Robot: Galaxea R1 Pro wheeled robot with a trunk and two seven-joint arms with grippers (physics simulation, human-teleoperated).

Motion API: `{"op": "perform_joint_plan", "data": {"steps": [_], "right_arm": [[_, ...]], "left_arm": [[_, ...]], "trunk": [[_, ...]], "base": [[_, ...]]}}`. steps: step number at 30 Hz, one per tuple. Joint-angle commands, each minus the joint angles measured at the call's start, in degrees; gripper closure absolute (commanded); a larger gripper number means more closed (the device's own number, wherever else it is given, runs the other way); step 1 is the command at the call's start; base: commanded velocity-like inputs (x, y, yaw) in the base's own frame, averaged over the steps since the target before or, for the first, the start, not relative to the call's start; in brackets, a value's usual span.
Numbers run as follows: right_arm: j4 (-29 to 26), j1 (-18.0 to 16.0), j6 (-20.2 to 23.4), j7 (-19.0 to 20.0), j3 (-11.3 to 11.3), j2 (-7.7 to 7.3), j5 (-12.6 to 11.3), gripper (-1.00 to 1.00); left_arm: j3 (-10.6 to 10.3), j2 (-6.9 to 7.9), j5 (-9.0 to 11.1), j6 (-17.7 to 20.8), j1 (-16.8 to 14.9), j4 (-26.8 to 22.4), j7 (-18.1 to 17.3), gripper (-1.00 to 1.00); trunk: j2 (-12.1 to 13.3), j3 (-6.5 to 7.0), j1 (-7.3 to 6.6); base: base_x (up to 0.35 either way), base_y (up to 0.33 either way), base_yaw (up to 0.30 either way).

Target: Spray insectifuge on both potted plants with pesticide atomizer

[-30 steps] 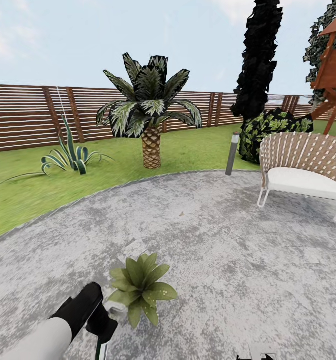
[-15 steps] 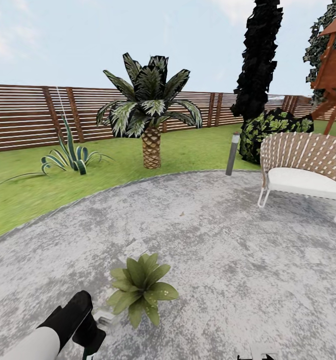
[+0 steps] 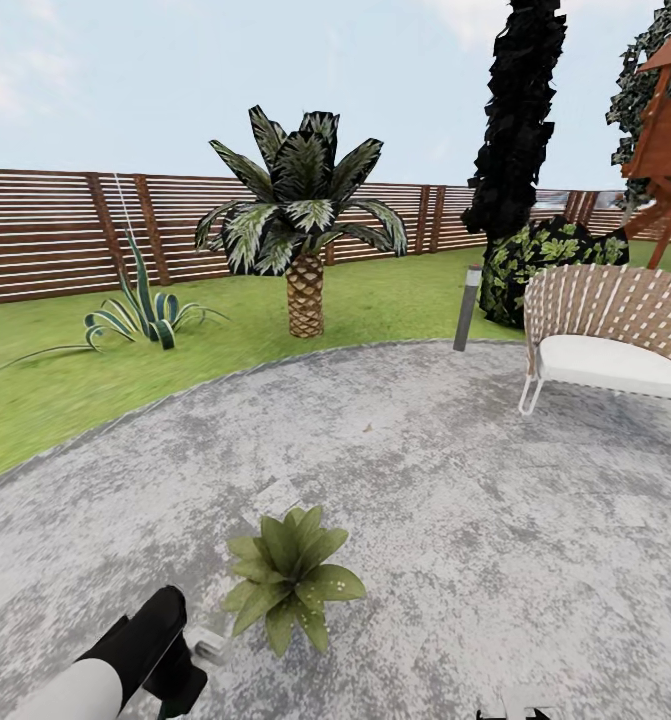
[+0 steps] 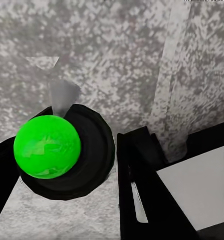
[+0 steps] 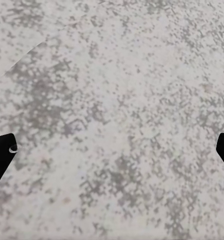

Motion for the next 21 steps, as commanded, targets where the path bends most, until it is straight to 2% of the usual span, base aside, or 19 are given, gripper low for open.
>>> {"op": "perform_joint_plan", "data": {"steps": [1, 6, 10, 14, 17, 21], "right_arm": [[0.1, -0.1, -0.2, -0.2, -0.4, -0.01, 0.6, -1.00], [0.1, -0.1, -0.2, -0.2, -0.4, -0.01, 0.6, -1.00], [0.1, -0.1, -0.2, -0.2, -0.4, -0.01, 0.6, -1.00], [0.0, -0.1, -0.2, -0.2, -0.4, -0.01, 0.6, -1.00], [0.0, -0.1, -0.2, -0.2, -0.5, -0.01, 0.6, -1.00], [0.0, -0.1, -0.2, -0.2, -0.4, -0.01, 0.6, -1.00]], "left_arm": [[-0.2, -0.20, -0.8, 0.0, 0.0, -0.1, -0.6, 1.00], [-0.2, -1.26, -0.9, 0.0, 0.0, -0.1, -0.6, 1.00], [-0.4, -0.77, -0.9, -0.1, 0.0, -0.1, -0.7, 1.00], [-0.4, -0.62, -1.0, -0.1, 0.0, -0.1, -0.6, 1.00], [-0.3, -0.49, -1.0, -0.1, 0.0, -0.3, -0.6, 1.00], [-0.2, -0.59, -0.9, -0.1, 0.0, -0.8, -0.5, 1.00]], "trunk": [[0.0, -0.05, -0.01], [0.0, -0.05, -0.01], [0.0, -0.05, -0.01], [0.0, -0.05, -0.01], [0.0, -0.05, -0.01], [0.0, -0.05, -0.01]], "base": [[0.000, 0.000, 0.000], [0.000, 0.000, 0.000], [-0.048, 0.000, 0.000], [-0.273, 0.021, 0.000], [-0.259, 0.198, -0.117], [-0.063, 0.284, -0.247]]}}
